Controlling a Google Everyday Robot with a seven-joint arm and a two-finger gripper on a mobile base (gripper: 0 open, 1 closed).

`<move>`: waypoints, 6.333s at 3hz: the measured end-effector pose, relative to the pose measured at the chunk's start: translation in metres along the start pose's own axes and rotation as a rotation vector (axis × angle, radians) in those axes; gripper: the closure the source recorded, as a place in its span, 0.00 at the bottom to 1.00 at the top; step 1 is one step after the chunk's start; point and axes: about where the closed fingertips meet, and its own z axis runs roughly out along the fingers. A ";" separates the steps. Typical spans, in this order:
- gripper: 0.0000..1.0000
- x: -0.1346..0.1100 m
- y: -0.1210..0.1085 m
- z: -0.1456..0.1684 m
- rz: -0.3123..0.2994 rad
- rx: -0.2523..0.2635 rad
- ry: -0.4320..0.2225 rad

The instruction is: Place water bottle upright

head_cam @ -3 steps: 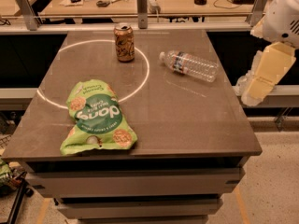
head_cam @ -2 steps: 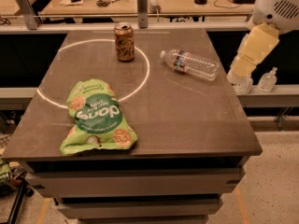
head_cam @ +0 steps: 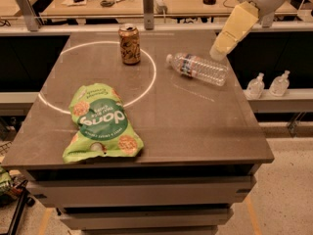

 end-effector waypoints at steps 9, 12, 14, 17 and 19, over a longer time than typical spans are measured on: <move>0.00 -0.050 -0.027 0.177 0.044 -0.078 0.180; 0.00 -0.044 -0.042 0.190 0.011 -0.095 0.162; 0.41 -0.048 -0.052 0.196 -0.004 -0.083 0.190; 1.00 -0.104 -0.041 0.079 -0.146 -0.108 -0.255; 1.00 -0.136 -0.019 0.009 -0.244 -0.270 -0.740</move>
Offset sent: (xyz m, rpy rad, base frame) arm 0.0207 0.0228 -0.0184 -0.0493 0.0527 -0.1000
